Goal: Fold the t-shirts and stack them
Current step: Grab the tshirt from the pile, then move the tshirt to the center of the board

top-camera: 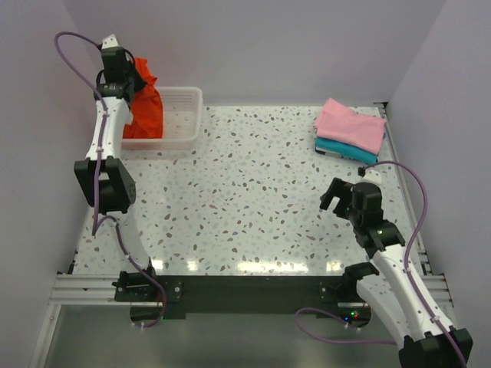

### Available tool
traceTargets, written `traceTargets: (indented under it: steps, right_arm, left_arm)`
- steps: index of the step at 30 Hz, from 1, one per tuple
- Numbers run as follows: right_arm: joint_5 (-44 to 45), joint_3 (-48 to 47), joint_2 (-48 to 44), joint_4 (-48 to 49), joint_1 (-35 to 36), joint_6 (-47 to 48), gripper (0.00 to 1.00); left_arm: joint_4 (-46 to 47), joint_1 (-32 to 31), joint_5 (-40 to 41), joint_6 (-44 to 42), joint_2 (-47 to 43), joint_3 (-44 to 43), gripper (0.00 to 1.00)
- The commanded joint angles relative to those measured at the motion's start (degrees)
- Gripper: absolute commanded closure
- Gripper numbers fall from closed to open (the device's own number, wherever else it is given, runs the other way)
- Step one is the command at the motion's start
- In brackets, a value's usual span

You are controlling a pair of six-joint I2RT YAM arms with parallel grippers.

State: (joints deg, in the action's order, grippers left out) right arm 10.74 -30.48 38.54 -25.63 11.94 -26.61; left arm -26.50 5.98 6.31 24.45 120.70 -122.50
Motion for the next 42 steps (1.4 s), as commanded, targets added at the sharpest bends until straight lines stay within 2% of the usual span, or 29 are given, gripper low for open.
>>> traceTargets:
  steps: [1, 13, 20, 24, 28, 31, 33, 37, 39, 42]
  right_arm:
    - [-0.37, 0.60, -0.75, 2.69, -0.08, -0.11, 0.01]
    - [-1.16, 1.39, -1.28, 3.65, 0.01, -0.55, 0.01]
    - [-1.43, 1.74, -2.51, 3.74, 0.01, -0.72, 0.01]
    - [-1.86, 2.27, -3.21, 4.27, -0.08, -0.90, 0.01]
    - [-2.92, 1.57, -3.82, 3.66, -0.08, -0.55, 0.01]
    - [-2.66, 1.30, -5.40, 2.60, 0.01, -0.46, 0.01]
    - [-2.48, 1.30, -6.46, 1.90, 0.01, -0.55, 0.01]
    - [-1.87, 1.91, -8.40, 1.55, 0.01, -0.90, 0.01]
    - [-1.43, 1.74, -8.49, 0.85, 0.01, -0.90, 0.01]
    - [-1.08, 1.21, -7.79, -0.03, 0.01, -0.81, 0.01]
  left_arm:
    - [4.26, 0.44, -4.19, 2.00, -6.44, 0.59, 1.00]
    - [6.73, -2.46, -11.49, 5.08, -21.12, 1.47, 1.00]
    - [6.28, -14.40, -10.52, 3.15, -28.94, 1.91, 1.00]
    - [11.45, -21.43, -11.05, 5.09, -36.31, 8.58, 1.00]
    - [13.23, -35.81, -6.23, 2.63, -38.97, 12.37, 1.00]
    - [12.62, -43.21, -1.22, 1.31, -38.70, 12.81, 1.00]
    - [12.44, -45.87, -0.33, 1.39, -38.35, 13.60, 1.00]
    - [15.68, -49.83, -0.67, 6.22, -38.79, 25.09, 1.00]
    - [18.93, -50.10, -1.12, 10.33, -39.67, 32.88, 1.00]
    - [21.67, -50.10, 0.54, 13.94, -41.42, 40.03, 1.00]
